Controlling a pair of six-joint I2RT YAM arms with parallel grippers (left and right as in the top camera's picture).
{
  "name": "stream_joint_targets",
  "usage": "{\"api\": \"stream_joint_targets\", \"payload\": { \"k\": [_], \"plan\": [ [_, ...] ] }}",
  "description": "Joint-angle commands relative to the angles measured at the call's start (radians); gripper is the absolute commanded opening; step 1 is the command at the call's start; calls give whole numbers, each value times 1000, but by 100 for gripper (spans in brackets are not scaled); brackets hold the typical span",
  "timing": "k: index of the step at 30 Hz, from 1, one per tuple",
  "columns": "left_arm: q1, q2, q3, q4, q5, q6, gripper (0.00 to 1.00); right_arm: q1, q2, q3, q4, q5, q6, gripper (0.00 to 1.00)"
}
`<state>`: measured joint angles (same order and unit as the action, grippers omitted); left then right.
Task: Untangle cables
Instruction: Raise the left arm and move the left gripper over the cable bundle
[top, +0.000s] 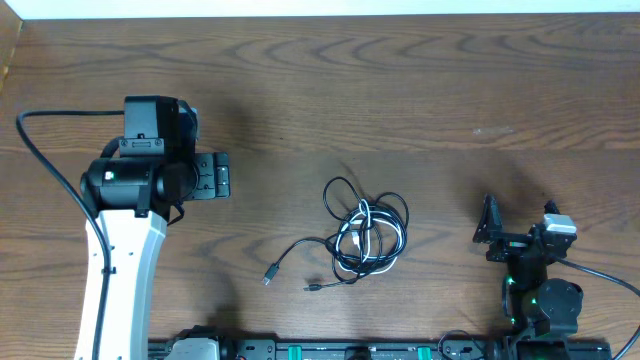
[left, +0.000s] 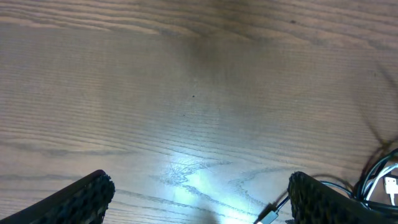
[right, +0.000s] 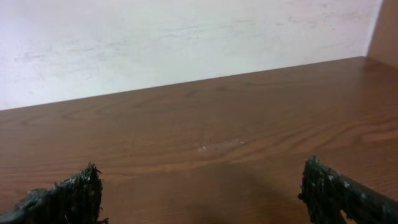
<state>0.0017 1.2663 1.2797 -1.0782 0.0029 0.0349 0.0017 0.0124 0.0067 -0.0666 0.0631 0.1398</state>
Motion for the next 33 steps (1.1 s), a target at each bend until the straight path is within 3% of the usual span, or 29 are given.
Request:
{"api": "stream_joint_targets", "payload": {
  "k": [1,33],
  "plan": [
    [0,13,20,-6,13,17,91,-10,-6,-1,-4,-2,-14,99],
    [-12,14,16,-29,230,55,91,-10,-7,-1,-4,-2,-14,99]
  ]
}}
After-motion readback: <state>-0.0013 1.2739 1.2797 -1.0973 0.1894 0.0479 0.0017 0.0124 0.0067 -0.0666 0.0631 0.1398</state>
